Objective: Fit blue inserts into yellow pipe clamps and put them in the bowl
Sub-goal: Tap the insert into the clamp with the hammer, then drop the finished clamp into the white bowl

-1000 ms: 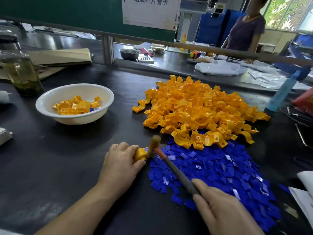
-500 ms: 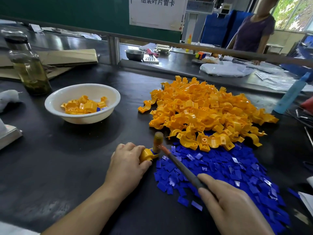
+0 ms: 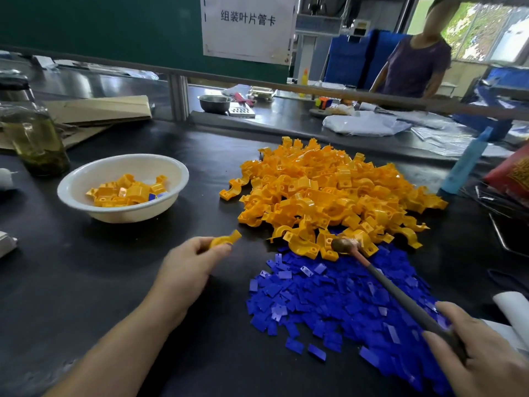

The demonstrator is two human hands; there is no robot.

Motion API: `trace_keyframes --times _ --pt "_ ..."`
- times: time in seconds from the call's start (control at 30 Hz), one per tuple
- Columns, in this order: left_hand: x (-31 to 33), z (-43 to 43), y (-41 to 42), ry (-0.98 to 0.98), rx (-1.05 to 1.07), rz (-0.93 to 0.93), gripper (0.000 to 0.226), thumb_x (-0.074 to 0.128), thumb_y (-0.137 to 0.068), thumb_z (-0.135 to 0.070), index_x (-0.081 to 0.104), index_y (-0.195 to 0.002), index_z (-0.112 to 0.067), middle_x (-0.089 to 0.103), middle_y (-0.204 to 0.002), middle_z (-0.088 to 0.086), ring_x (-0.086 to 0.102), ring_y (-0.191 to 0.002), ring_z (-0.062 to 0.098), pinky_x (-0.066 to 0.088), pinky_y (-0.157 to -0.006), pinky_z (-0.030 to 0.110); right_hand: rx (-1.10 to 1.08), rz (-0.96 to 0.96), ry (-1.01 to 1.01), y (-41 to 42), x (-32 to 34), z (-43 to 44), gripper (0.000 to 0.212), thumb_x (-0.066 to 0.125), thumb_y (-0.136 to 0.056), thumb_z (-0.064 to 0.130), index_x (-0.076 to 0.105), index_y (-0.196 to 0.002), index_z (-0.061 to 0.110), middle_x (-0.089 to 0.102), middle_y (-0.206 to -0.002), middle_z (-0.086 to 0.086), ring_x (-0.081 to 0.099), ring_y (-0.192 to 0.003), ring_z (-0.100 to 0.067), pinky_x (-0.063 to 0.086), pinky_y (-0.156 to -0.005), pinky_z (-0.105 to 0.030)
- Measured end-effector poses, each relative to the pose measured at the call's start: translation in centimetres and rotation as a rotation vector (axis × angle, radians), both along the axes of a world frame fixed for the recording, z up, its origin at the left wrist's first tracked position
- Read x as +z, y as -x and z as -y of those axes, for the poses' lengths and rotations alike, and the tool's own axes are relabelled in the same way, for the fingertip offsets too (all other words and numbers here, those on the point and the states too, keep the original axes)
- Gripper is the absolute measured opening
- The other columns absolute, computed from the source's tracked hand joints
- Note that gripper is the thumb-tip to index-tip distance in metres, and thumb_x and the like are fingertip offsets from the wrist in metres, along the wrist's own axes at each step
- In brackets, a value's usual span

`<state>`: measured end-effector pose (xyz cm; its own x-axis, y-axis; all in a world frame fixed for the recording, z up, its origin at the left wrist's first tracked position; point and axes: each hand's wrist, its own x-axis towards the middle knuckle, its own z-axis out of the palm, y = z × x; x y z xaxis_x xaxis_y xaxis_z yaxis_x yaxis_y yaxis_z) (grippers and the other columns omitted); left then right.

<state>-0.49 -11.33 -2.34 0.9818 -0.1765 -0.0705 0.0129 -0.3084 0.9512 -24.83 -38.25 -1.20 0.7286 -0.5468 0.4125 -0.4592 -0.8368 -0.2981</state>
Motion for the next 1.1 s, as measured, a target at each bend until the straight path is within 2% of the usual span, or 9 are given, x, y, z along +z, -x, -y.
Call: trace_keyframes --times 0.07,0.17,0.3,0.37,0.47,0.63,0.83,0.97,1.1 --pt "2.5 -0.7 -1.9 0.474 0.097 -0.214 0.019 0.062 -0.093 -0.032 0.067 -0.092 -0.014 0.069 -0.077 -0.001 0.066 -0.066 0.01 0.052 -0.053 0.023 -0.024 -0.036 0.031 0.3 -0.4 1.2 0.042 0.045 -0.075 0.049 0.054 -0.111 0.029 0.05 -0.07 0.013 0.055 -0.059 -0.018 0.038 -0.062 -0.02" --pt "5.8 -2.0 -5.7 0.741 0.193 -0.267 0.027 0.05 -0.098 -0.039 0.062 -0.088 -0.016 0.069 -0.073 -0.002 0.064 -0.053 0.006 0.051 -0.05 0.017 -0.047 -0.069 0.164 0.2 -0.9 2.0 0.039 0.067 -0.068 0.029 0.059 -0.106 0.022 0.055 -0.067 0.005 0.061 -0.055 -0.026 0.044 -0.052 -0.03" --pt "7.9 -2.9 -10.1 0.843 0.25 -0.355 0.046 0.04 -0.098 -0.052 0.057 -0.109 -0.012 0.063 -0.102 0.006 0.062 -0.079 0.011 0.049 -0.061 0.022 -0.085 -0.118 0.228 -0.9 -0.1 1.5 0.036 0.082 -0.057 0.011 0.074 -0.091 0.006 0.064 -0.07 -0.011 0.063 -0.056 -0.037 0.049 -0.047 -0.042" --pt "8.0 -3.2 -11.2 0.981 0.278 -0.354 0.066 0.036 -0.098 -0.056 0.039 -0.14 -0.005 0.058 -0.12 0.013 0.061 -0.099 0.016 0.05 -0.072 0.024 -0.054 -0.105 0.237 -1.8 1.0 0.9 0.031 0.081 -0.061 0.013 0.074 -0.091 0.007 0.067 -0.075 -0.011 0.064 -0.061 -0.037 0.05 -0.049 -0.042" --pt "7.4 -2.8 -10.5 1.085 0.285 -0.328 0.075 0.037 -0.099 -0.051 0.015 -0.153 -0.003 0.055 -0.121 0.017 0.061 -0.105 0.019 0.049 -0.075 0.026 0.09 -0.124 0.171 -4.2 2.1 -0.3 0.042 0.087 -0.062 0.018 0.071 -0.101 0.015 0.068 -0.088 -0.002 0.066 -0.075 -0.026 0.052 -0.059 -0.041" --pt "4.9 2.4 -4.8 0.712 0.094 -0.315 0.015 0.051 -0.098 -0.025 0.06 -0.097 -0.014 0.067 -0.087 0.003 0.064 -0.062 0.008 0.051 -0.052 0.019 0.31 -0.113 0.134 -11.6 2.2 -2.5 0.042 0.056 -0.09 0.04 0.051 -0.13 0.03 0.057 -0.117 0.008 0.051 -0.107 -0.014 0.044 -0.093 -0.033" --pt "1.2 6.3 0.0 0.387 -0.078 -0.208 0.014 0.057 -0.096 -0.018 0.068 -0.104 -0.015 0.074 -0.083 0.007 0.065 -0.071 0.017 0.055 -0.065 0.03 0.352 -0.309 0.227 -19.1 0.0 -4.0 0.054 0.056 -0.088 0.042 0.037 -0.137 0.028 0.052 -0.13 -0.005 0.048 -0.115 -0.028 0.045 -0.092 -0.042" --pt "-0.3 6.5 0.9 0.182 -0.153 -0.051 0.016 0.057 -0.097 -0.018 0.068 -0.099 -0.028 0.075 -0.082 -0.006 0.068 -0.068 0.008 0.052 -0.059 0.019 0.387 -0.284 0.29 -19.3 -1.0 -3.4 0.022 0.051 -0.089 0.033 0.061 -0.108 0.026 0.064 -0.105 0.0 0.055 -0.097 -0.024 0.045 -0.081 -0.04" --pt "-0.9 6.4 1.0 -0.008 -0.263 0.148 0.013 0.058 -0.096 -0.028 0.065 -0.098 -0.039 0.071 -0.082 -0.019 0.066 -0.075 -0.001 0.054 -0.064 0.017 0.428 -0.222 0.233 -18.2 -0.8 -3.3 0.015 0.049 -0.092 0.03 0.062 -0.096 0.026 0.059 -0.09 0.009 0.054 -0.086 -0.016 0.044 -0.076 -0.034"
